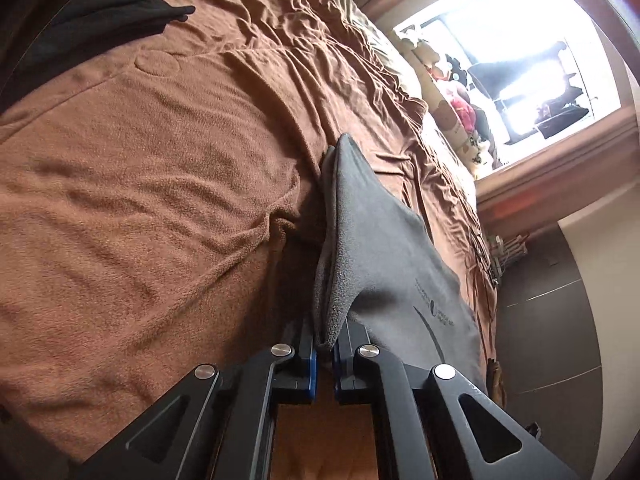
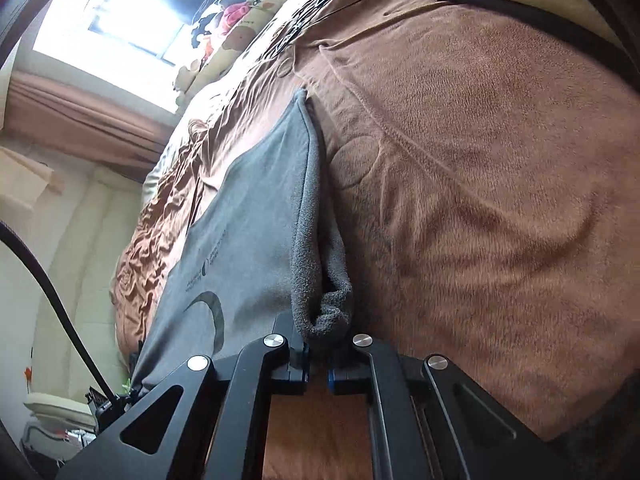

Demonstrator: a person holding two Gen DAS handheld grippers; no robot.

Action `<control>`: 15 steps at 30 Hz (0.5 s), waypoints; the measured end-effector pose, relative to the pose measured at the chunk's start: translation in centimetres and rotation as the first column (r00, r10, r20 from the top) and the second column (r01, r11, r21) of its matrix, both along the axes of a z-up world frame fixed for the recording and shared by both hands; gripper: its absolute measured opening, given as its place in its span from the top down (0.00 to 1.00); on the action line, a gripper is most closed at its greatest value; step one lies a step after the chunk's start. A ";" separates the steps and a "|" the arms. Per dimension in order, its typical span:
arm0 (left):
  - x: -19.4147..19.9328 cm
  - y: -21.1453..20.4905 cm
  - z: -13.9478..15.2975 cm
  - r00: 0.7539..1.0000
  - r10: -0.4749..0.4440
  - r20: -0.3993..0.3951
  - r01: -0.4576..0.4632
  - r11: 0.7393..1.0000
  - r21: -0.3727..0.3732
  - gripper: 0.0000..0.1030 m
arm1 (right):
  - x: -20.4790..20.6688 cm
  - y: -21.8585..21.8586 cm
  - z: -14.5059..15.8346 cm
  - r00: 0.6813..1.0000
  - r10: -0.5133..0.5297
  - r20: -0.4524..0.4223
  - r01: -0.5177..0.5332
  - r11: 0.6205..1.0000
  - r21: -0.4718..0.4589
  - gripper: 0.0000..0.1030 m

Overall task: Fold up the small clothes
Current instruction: 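Lift the bundle edge with both grippers and turn it over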

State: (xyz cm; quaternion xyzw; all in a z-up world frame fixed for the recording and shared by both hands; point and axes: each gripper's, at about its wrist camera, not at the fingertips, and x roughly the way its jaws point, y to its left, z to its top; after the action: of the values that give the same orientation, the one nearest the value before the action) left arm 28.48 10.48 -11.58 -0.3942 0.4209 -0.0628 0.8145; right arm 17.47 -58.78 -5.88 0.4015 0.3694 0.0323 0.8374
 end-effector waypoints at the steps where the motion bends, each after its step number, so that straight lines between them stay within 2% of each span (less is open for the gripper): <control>1: -0.6 0.3 0.1 1.000 -0.003 -0.001 0.003 1.000 0.002 0.96 | -0.4 0.1 0.0 1.000 0.006 -0.003 -0.006 1.000 -0.006 0.98; 11: -6.0 2.7 0.4 1.000 -0.018 0.004 0.018 1.000 -0.013 0.95 | -3.1 0.8 0.7 0.999 0.036 -0.024 -0.037 0.999 -0.036 0.98; 15: -7.5 3.4 -0.1 0.999 -0.034 0.001 0.034 0.999 -0.034 0.95 | -4.0 1.2 0.9 0.998 0.040 -0.039 -0.043 0.996 -0.077 0.98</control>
State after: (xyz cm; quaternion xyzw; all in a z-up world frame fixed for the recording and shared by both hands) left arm 21.02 13.85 -11.70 -0.4008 0.4261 -0.0838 0.8067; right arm 13.51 -57.57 -4.93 0.3613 0.3942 0.0279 0.8446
